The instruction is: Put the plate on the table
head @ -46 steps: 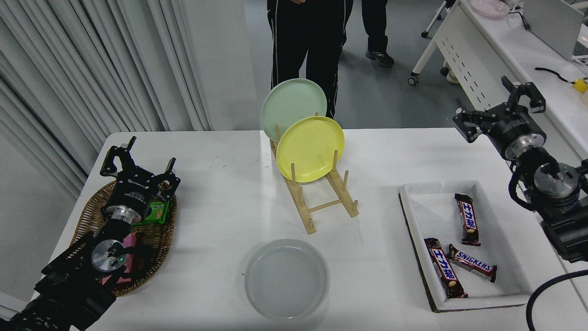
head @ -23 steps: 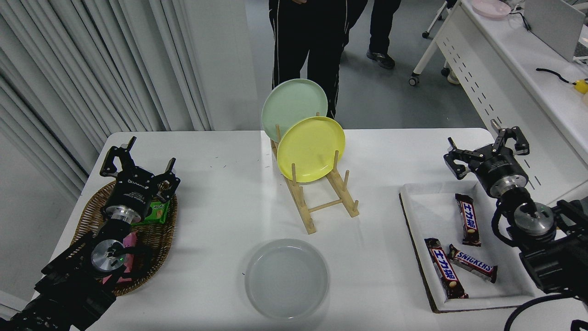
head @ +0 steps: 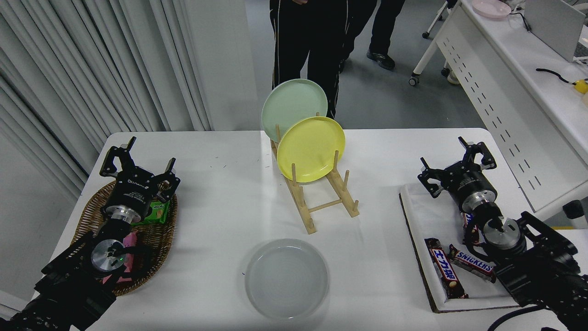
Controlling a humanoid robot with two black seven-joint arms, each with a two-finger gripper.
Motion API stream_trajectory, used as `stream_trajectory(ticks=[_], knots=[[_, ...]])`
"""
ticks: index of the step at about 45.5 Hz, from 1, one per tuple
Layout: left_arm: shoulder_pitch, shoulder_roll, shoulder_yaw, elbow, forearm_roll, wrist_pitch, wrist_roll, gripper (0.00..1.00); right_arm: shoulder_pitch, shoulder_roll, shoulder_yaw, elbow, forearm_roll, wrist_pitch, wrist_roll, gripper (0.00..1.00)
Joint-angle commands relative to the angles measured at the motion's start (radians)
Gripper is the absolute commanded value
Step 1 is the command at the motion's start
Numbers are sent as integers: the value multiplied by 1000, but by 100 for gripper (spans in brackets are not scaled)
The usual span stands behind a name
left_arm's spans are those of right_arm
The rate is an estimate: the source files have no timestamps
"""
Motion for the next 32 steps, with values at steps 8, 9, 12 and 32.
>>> stream_trajectory(ticks=[8, 9, 12, 32], knots=[[0, 0, 1, -1, 0, 0, 0, 100, -19, 23, 23, 1, -17, 11, 17, 99], [0, 0, 1, 0, 0, 0, 0, 100, -22, 25, 28, 3, -17, 17, 21, 99], [0, 0, 1, 0, 0, 0, 0, 100, -39, 23, 33, 3, -17, 56, 35, 99], [0, 0, -1, 0, 0, 0, 0, 100, -89, 34, 43, 54, -41, 64, 38, 99]])
